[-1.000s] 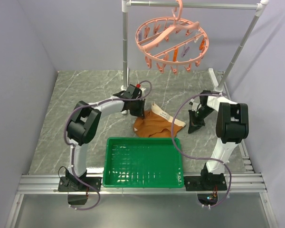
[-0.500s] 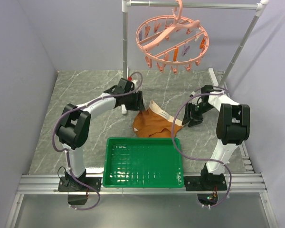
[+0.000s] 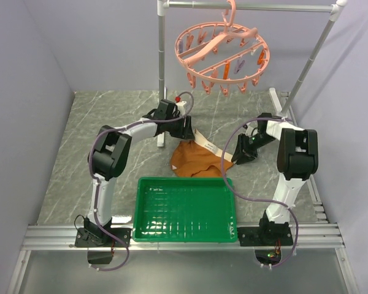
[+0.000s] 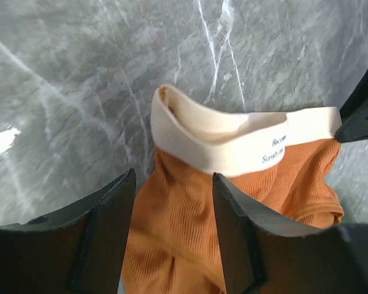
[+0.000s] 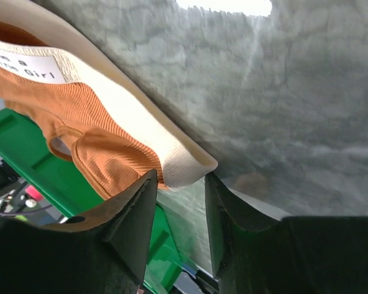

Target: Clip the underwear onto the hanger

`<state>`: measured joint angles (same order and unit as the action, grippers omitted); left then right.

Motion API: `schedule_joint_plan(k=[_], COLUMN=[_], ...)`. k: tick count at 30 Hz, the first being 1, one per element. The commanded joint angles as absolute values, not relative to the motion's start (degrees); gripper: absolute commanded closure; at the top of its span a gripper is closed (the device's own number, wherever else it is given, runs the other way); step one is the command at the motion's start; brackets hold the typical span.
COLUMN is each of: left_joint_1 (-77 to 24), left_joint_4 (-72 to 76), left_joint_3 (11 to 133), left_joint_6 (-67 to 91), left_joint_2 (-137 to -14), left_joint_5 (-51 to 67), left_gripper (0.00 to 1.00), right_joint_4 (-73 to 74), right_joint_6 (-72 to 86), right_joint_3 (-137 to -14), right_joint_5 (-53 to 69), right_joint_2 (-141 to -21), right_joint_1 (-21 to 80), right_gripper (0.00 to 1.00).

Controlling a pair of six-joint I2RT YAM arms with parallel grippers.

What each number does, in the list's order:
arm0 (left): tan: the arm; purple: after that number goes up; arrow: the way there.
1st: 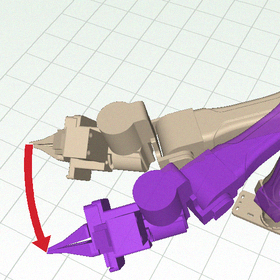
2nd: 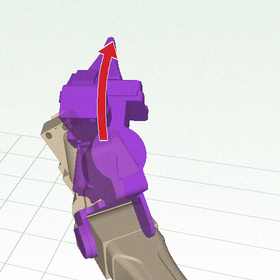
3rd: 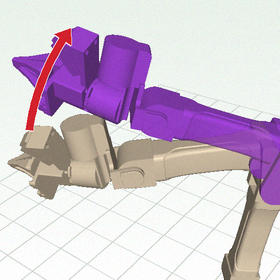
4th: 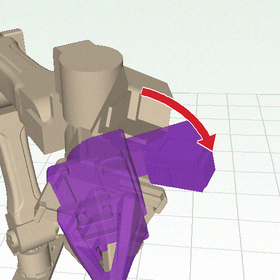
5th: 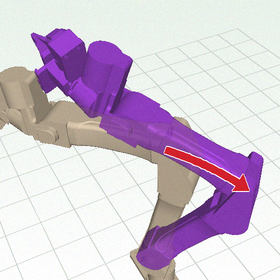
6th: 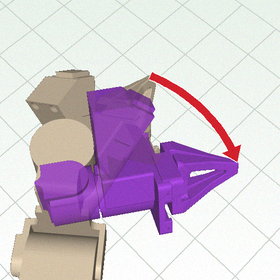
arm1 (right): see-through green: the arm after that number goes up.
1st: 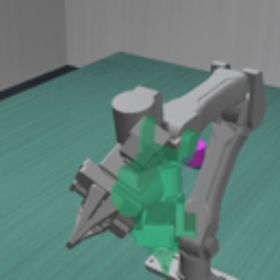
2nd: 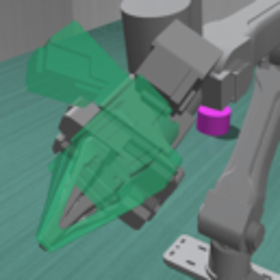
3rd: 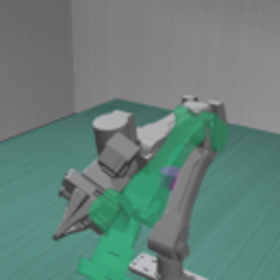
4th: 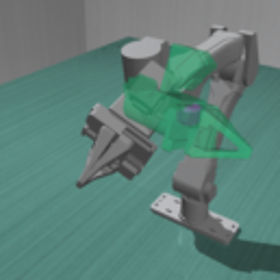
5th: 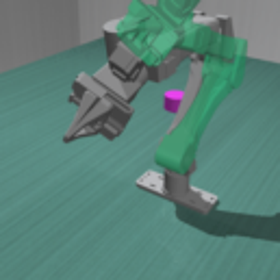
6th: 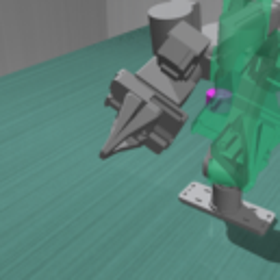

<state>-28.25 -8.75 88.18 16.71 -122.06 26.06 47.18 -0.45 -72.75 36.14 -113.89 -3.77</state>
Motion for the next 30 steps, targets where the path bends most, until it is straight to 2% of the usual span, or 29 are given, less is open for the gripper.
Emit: schedule_joint_plan(k=[1,5,6,8,9,10,13,19,23,30], left_joint_1=[-28.2,-28.1,-28.1,-28.1,-28.1,-28.0,-27.5,-25.4,-25.2,-25.4], left_joint_4=[-2.5,-1.3,-0.9,-0.4,-0.4,-0.4,-0.8,-0.5,-0.4,-1.7], left_joint_3=[92.0,94.7,95.0,96.1,96.6,97.2,98.7,94.8,87.7,84.5], left_joint_6=[15.0,15.6,15.8,16.7,17.0,17.4,18.5,20.3,23.6,29.3], left_joint_2=[-123.6,-126.6,-127.1,-128.7,-129.3,-129.7,-129.6,-121.5,-113.1,-111.3], left_joint_5=[30.3,31.7,32.0,32.4,32.6,32.7,32.9,31.1,27.5,23.5], left_gripper=[0.41,0.41,0.42,0.48,0.54,0.7,1.0,1.0,1.0,1.0], right_joint_4=[44.4,43.7,43.5,43.1,42.7,42.5,40.8,38.1,38.8,38.3], right_joint_6=[-0.3,-0.4,-0.4,-0.4,-0.4,-0.4,-0.2,-0.1,-1.3,-1.9], right_joint_3=[-74.3,-75.6,-75.8,-76.0,-76.2,-76.5,-76.7,-77.9,-78.5,-81.9], right_joint_5=[36.6,37.4,37.6,37.6,37.6,37.4,36.2,34.3,32.4,28.7], right_joint_2=[-116.0,-117.0,-117.1,-116.7,-116.1,-115.7,-112.7,-104.9,-100.7,-105.8], right_joint_1=[-3.6,-3.6,-3.6,-3.6,-3.6,-3.6,-4.0,-4.6,-4.6,-4.5], right_gripper=[0.58,0.72,0.81,0.9,0.98,1.0,1.0,1.0,1.0,1.0])
